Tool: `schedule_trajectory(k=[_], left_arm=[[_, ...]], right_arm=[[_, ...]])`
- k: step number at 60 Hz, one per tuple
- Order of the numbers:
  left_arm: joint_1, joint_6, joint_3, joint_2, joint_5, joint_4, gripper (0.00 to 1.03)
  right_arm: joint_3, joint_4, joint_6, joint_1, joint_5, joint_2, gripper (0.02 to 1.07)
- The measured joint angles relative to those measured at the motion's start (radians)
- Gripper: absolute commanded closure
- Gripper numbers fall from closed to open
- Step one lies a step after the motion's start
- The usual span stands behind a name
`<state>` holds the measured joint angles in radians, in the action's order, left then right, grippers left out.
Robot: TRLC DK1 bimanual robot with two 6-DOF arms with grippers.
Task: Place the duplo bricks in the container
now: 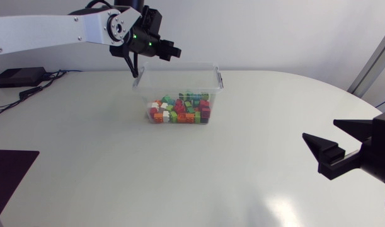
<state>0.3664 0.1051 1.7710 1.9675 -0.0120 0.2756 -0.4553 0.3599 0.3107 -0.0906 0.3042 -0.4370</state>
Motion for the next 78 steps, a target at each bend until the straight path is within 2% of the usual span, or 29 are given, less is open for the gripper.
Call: schedule_trajectory(k=[2,3,4,14,22,27,43,53,78], left_arm=[[0.000,0.001,0.005,0.013,0.003,-0.003,0.12],[0.000,0.003,0.007,0.021,0.007,-0.006,0.05],[0.000,0.004,0.008,0.027,0.010,-0.006,0.04],[-0.004,0.023,0.001,0.042,0.027,-0.030,0.04],[-0.006,0.028,-0.135,-0.016,0.094,-0.192,0.04],[-0.006,0.030,-0.230,-0.076,0.122,-0.237,0.04],[-0.036,0.107,-0.407,-0.321,0.142,-0.240,0.04],[-0.068,0.141,-0.611,-0.509,0.145,-0.325,0.04],[-0.132,0.131,-1.005,-0.976,0.145,-0.427,0.04]], right_arm=[[0.004,0.000,0.000,0.000,-0.007,0.020,0.06],[0.007,0.000,0.000,0.000,-0.011,0.031,0.07],[0.011,0.000,0.000,0.000,-0.015,0.050,0.06],[0.054,0.002,0.000,0.000,-0.065,0.191,0.06],[0.098,0.002,-0.005,0.000,-0.119,0.303,0.06],[0.122,0.003,-0.026,0.000,-0.150,0.340,0.06],[0.168,-0.017,-0.042,0.000,-0.179,0.402,0.07],[0.219,-0.036,-0.046,-0.001,-0.190,0.433,0.06],[0.242,-0.103,-0.049,-0.003,-0.217,0.436,0.07]])
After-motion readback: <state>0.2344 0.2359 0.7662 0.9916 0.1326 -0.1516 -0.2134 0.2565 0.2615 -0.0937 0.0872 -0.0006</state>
